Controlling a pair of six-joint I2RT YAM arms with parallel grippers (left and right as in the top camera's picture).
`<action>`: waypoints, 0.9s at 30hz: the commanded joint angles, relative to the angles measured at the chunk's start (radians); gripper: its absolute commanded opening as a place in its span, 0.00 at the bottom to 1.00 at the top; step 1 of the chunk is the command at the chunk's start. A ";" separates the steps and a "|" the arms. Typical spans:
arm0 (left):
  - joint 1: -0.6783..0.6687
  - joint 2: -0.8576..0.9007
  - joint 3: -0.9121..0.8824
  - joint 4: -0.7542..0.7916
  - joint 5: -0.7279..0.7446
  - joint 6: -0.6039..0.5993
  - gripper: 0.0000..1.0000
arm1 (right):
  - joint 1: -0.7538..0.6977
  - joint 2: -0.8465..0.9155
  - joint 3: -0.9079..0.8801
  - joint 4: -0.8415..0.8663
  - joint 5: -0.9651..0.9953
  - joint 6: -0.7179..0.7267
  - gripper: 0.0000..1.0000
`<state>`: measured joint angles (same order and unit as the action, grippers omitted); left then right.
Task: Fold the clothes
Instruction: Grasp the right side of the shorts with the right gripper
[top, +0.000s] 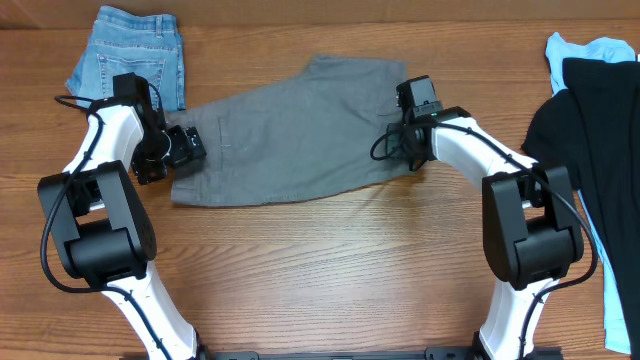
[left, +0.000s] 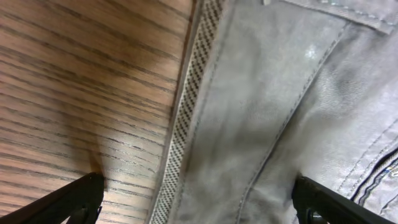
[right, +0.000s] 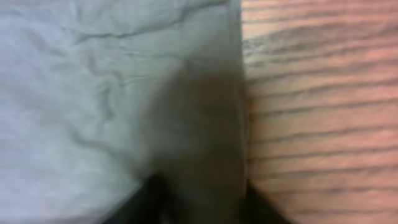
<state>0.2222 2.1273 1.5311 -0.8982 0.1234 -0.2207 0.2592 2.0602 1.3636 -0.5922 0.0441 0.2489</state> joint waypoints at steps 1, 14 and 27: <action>-0.008 0.011 -0.032 -0.003 0.034 0.008 1.00 | -0.009 0.027 0.005 -0.053 0.036 0.076 0.04; -0.008 0.011 -0.032 0.010 0.045 0.008 1.00 | 0.002 0.025 0.005 -0.413 -0.009 0.381 0.04; -0.053 0.011 -0.032 0.117 0.188 0.129 1.00 | -0.043 -0.052 0.071 -0.397 -0.106 0.221 1.00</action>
<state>0.2100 2.1246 1.5295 -0.8085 0.2615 -0.1490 0.2409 2.0411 1.3960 -0.9855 0.0002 0.5388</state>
